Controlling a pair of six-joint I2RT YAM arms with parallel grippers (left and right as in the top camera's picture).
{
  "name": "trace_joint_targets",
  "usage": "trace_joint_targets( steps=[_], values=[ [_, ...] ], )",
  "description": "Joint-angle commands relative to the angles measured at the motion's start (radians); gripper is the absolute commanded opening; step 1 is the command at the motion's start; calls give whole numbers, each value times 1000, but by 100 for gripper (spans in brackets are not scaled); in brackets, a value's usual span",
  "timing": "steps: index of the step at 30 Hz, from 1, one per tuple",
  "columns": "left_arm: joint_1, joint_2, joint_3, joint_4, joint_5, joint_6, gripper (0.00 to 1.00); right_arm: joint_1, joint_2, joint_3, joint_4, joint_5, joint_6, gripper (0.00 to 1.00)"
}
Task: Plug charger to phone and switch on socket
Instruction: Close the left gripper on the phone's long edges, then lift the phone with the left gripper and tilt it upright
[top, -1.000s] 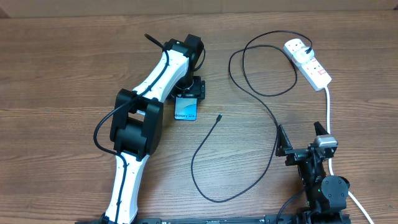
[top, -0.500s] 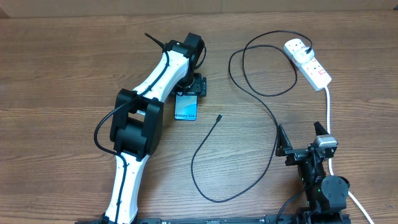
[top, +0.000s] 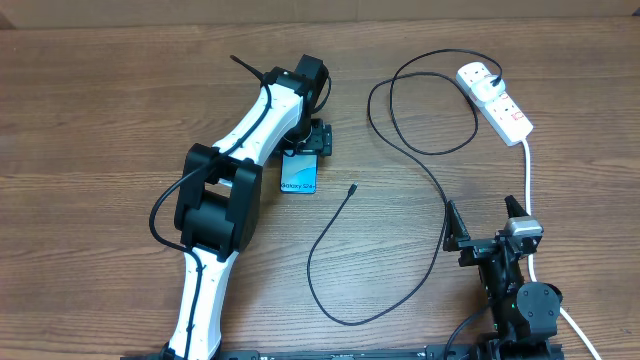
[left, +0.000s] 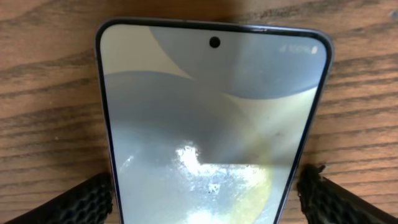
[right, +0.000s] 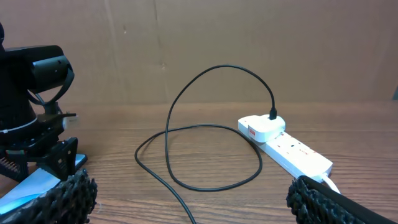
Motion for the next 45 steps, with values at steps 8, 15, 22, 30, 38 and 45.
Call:
trace_joint_targets(
  steps=[8, 15, 22, 30, 38, 45],
  values=[
    [0, 51, -69, -20, -30, -11, 88, -3, -8, -10, 6, 13, 3, 100],
    [0, 52, -88, -12, -30, -10, 81, -3, -8, -10, 6, 13, 3, 100],
    [0, 52, -88, -12, -29, -11, 76, -3, -8, -10, 6, 13, 3, 100],
    [0, 52, -55, -66, -21, -11, 66, -3, -8, -10, 6, 13, 3, 100],
    [1, 51, 95, -195, 41, -14, 67, -3, -8, -10, 6, 13, 3, 100],
    [2, 51, 226, -292, 229, -9, 66, -3, -8, -10, 6, 13, 3, 100]
  ],
)
